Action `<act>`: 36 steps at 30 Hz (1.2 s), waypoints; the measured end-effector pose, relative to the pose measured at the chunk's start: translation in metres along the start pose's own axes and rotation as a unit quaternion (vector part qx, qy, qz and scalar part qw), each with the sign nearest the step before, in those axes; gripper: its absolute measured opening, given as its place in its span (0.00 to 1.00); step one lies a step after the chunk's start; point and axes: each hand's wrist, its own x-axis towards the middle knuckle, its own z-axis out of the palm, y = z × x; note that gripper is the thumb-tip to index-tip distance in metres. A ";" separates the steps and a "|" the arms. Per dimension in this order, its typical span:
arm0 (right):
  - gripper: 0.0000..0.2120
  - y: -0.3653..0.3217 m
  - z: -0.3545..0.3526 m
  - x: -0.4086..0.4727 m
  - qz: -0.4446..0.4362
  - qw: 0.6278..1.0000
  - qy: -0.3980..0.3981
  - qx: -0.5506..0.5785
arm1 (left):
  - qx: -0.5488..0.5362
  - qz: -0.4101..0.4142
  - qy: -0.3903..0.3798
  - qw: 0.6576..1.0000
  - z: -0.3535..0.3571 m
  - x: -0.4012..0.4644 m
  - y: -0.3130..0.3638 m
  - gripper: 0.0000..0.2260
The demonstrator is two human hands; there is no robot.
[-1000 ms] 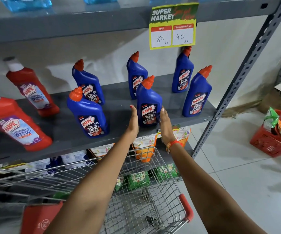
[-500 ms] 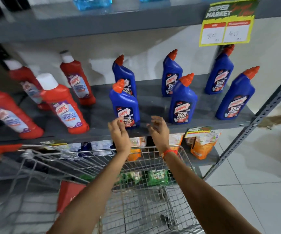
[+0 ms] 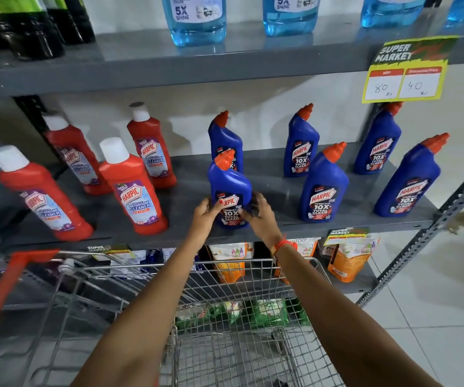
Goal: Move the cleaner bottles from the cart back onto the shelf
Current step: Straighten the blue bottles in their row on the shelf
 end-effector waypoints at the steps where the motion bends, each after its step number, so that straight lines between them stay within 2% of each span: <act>1: 0.23 0.000 0.000 0.000 -0.001 1.000 0.002 0.000 | -0.005 0.000 -0.003 1.000 0.000 -0.001 0.000 0.12; 10: 0.24 -0.003 0.004 -0.002 0.010 1.000 0.003 0.019 | 0.001 0.023 -0.010 1.000 -0.001 -0.008 0.004 0.13; 13: 0.26 -0.001 0.009 -0.012 0.015 0.995 0.053 0.082 | 0.024 0.025 -0.005 0.999 -0.002 -0.015 0.005 0.17; 15: 0.25 0.002 0.018 -0.024 0.004 0.982 0.141 0.124 | 0.046 0.041 0.041 0.997 -0.006 -0.025 -0.001 0.20; 17: 0.21 0.007 0.032 -0.040 -0.003 0.970 0.214 0.112 | 0.079 0.089 0.107 0.987 -0.017 -0.036 -0.012 0.17; 18: 0.21 0.011 0.042 -0.048 -0.001 0.969 0.225 0.101 | 0.094 0.118 0.141 0.978 -0.023 -0.042 -0.018 0.14; 22: 0.22 0.021 0.091 -0.067 -0.017 0.986 0.164 0.037 | 0.114 0.187 0.306 0.927 -0.061 -0.057 -0.020 0.08; 25: 0.20 0.006 0.124 -0.056 -0.049 0.996 0.068 0.008 | 0.098 0.205 0.360 0.905 -0.103 -0.051 -0.012 0.12; 28: 0.18 -0.011 0.153 -0.030 -0.063 0.998 -0.010 -0.023 | 0.042 0.146 0.311 0.938 -0.146 -0.032 -0.011 0.21; 30: 0.23 -0.022 0.168 -0.014 -0.054 0.997 -0.045 -0.034 | -0.003 0.086 0.231 0.969 -0.166 -0.019 -0.006 0.23; 33: 0.29 -0.035 0.184 0.003 -0.045 0.994 -0.087 -0.045 | -0.044 0.037 0.141 0.988 -0.180 -0.005 0.005 0.21; 36: 0.25 -0.040 0.191 0.010 -0.021 0.993 -0.114 -0.022 | -0.032 0.003 0.104 0.994 -0.186 0.001 0.008 0.15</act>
